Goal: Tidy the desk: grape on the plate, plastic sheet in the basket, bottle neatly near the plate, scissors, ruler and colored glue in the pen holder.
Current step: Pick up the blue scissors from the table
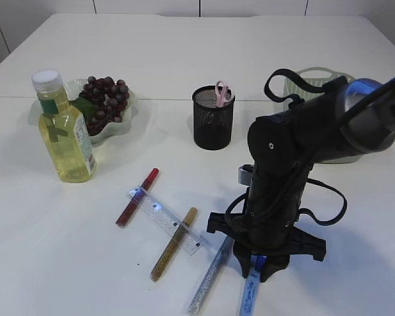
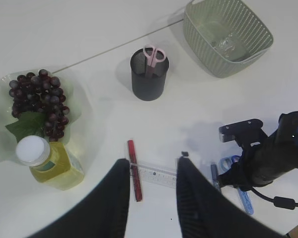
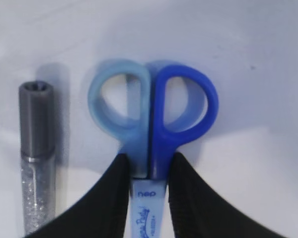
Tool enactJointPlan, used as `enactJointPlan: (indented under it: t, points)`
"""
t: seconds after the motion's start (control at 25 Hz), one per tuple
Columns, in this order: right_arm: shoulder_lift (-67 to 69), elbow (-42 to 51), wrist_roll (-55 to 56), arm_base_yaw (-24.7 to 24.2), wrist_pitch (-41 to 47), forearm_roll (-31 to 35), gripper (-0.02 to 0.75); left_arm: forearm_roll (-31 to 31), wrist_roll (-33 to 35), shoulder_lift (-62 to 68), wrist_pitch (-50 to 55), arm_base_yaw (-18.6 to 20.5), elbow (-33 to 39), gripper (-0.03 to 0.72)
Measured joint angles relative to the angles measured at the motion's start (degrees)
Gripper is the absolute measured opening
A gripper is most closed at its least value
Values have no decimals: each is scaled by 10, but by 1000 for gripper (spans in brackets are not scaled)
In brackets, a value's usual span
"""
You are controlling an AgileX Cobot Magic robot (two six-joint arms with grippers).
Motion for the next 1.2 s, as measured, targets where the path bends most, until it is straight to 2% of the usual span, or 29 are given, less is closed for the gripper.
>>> enactJointPlan:
  t: [0.76, 1.2]
  points:
    - [0, 0, -223, 0, -4, -12, 226, 11, 0, 0, 0, 0, 0, 242]
    - [-34, 0, -234, 0, -37, -88, 225, 11, 0, 0, 0, 0, 0, 242]
